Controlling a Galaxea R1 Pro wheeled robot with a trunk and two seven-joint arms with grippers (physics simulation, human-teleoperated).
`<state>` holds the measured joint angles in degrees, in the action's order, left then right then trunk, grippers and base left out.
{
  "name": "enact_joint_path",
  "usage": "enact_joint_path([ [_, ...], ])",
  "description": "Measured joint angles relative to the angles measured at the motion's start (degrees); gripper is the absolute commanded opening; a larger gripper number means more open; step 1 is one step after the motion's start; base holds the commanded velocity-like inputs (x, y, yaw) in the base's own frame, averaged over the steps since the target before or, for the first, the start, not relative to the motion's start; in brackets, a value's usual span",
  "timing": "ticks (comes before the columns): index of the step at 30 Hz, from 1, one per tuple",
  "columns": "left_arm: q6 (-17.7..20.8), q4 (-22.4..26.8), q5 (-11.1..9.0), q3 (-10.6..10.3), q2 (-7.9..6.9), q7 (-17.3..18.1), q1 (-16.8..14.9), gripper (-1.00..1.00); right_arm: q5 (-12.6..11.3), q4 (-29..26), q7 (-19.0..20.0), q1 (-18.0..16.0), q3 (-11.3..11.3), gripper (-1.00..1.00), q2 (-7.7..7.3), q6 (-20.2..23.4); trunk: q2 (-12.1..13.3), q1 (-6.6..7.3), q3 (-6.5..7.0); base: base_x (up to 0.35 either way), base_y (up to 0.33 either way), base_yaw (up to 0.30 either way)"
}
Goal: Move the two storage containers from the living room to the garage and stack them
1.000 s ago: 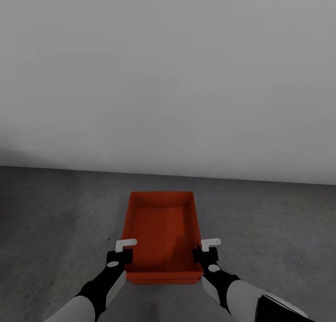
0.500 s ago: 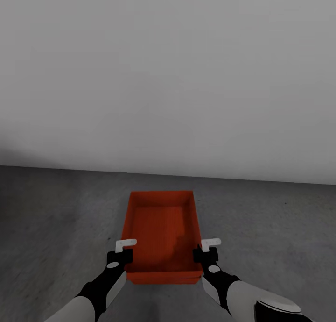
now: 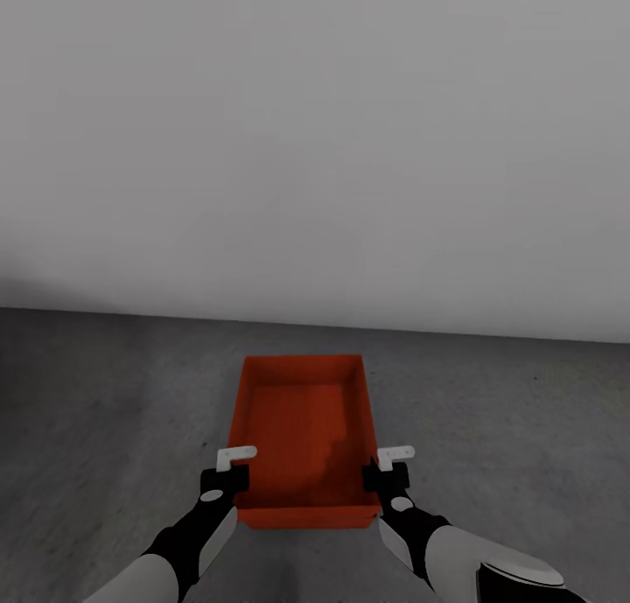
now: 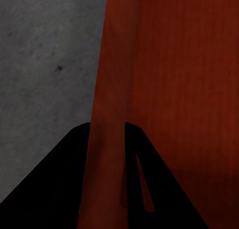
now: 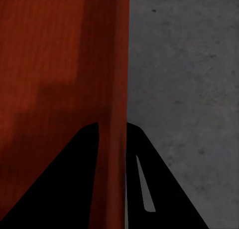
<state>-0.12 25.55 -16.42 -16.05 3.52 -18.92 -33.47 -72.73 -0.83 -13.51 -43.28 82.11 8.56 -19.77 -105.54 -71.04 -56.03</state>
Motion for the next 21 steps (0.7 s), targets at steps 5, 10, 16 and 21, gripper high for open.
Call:
enact_joint_path([
  [5, -0.06, -0.01, 0.01, -0.01, 0.00, 0.01, 0.00, -1.00, 0.01, 0.00, -0.04, 0.00, 0.01, -1.00, 0.00, -0.03, 0.00, 0.00, -0.03, 0.000, 0.000, 0.000],
  [10, -0.12, -0.04, 0.00, -0.02, 0.00, -0.01, 0.00, -1.00, -0.07, -0.20, -0.17, 0.00, 0.13, -1.00, -0.07, -0.07, 0.00, 0.00, -0.03, 0.000, 0.000, -0.029],
  [16, 0.48, -0.16, 0.04, 0.12, 0.00, -0.04, -0.02, -1.00, -0.16, -0.20, 0.07, 0.00, 0.06, -1.00, -0.05, 0.71, 0.00, 0.00, -0.03, 0.000, 0.000, -0.162],
  [21, 1.49, 0.14, 0.00, 0.17, 0.00, 0.08, -0.01, -1.00, -1.88, -0.15, 0.20, 0.00, 1.33, -1.00, -0.07, 1.39, 0.00, 0.00, -0.03, 0.000, 0.000, -0.060],
])
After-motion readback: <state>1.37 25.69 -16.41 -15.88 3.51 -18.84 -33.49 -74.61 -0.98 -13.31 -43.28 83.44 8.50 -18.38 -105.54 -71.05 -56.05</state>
